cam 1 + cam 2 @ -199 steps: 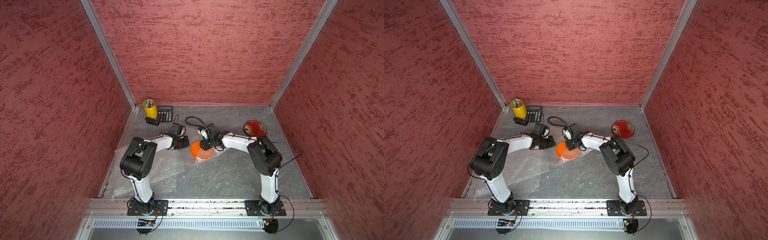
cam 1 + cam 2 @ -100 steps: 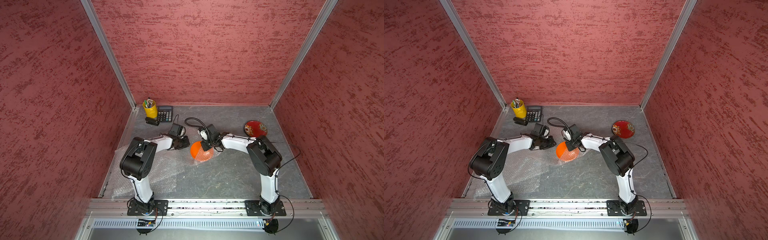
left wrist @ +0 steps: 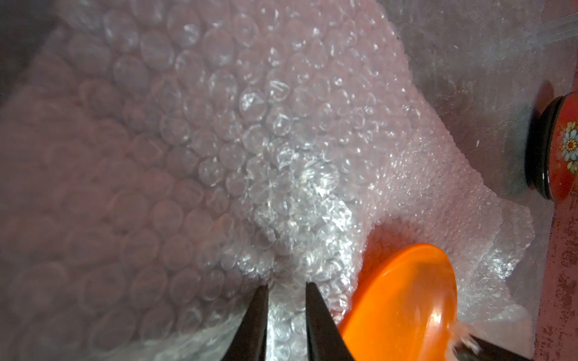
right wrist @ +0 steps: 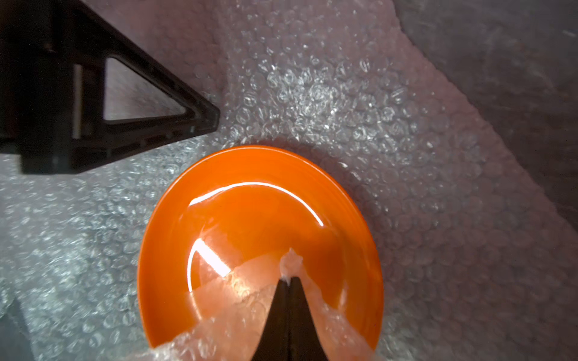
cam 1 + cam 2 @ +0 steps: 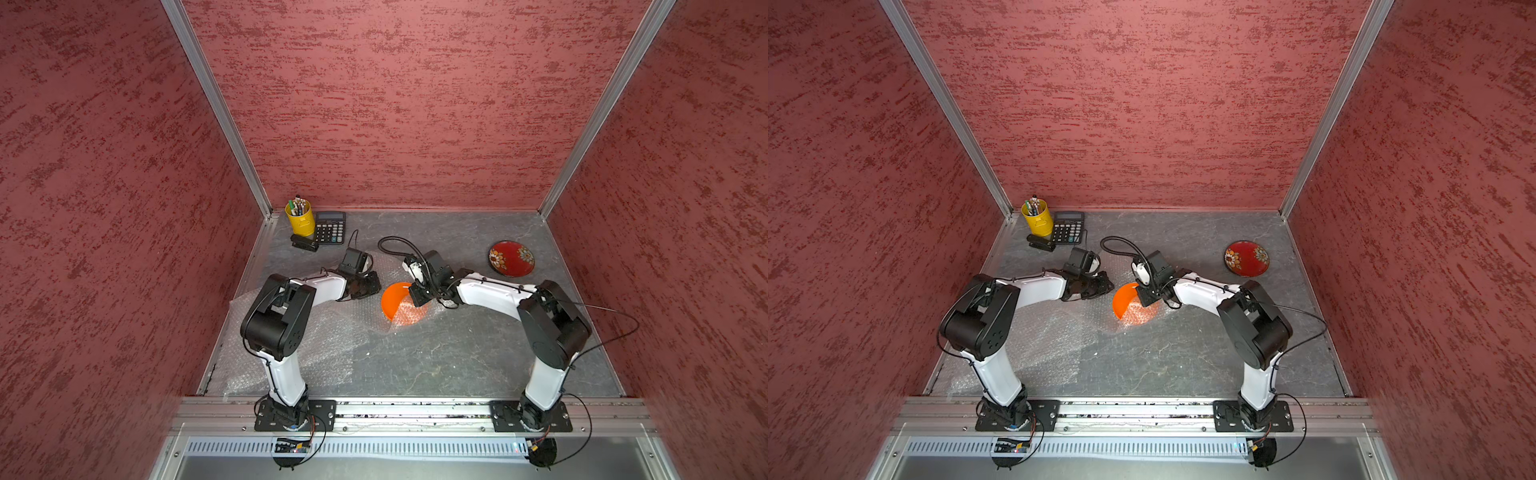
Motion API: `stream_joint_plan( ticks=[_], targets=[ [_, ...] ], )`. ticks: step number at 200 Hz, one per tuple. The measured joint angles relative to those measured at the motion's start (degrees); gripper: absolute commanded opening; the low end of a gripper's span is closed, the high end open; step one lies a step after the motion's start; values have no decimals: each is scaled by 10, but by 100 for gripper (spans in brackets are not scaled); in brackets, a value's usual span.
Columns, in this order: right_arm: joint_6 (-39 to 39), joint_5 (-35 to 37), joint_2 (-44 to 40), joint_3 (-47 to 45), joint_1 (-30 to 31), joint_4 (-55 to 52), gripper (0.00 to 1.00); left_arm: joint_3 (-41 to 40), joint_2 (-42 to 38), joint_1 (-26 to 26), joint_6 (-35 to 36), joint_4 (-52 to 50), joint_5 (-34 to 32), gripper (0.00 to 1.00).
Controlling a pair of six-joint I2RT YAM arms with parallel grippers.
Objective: Unpack dinner plates from bubble wrap
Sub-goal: Unwrap the bubble wrap at the center of the board.
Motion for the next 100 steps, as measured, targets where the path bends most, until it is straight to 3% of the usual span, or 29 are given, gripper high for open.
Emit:
stream_joint_plan(
  ticks=[100],
  targets=[
    [52,-28,-160,-151,2,-10,0,-7,4,-3,-9,30,-1,24]
  ],
)
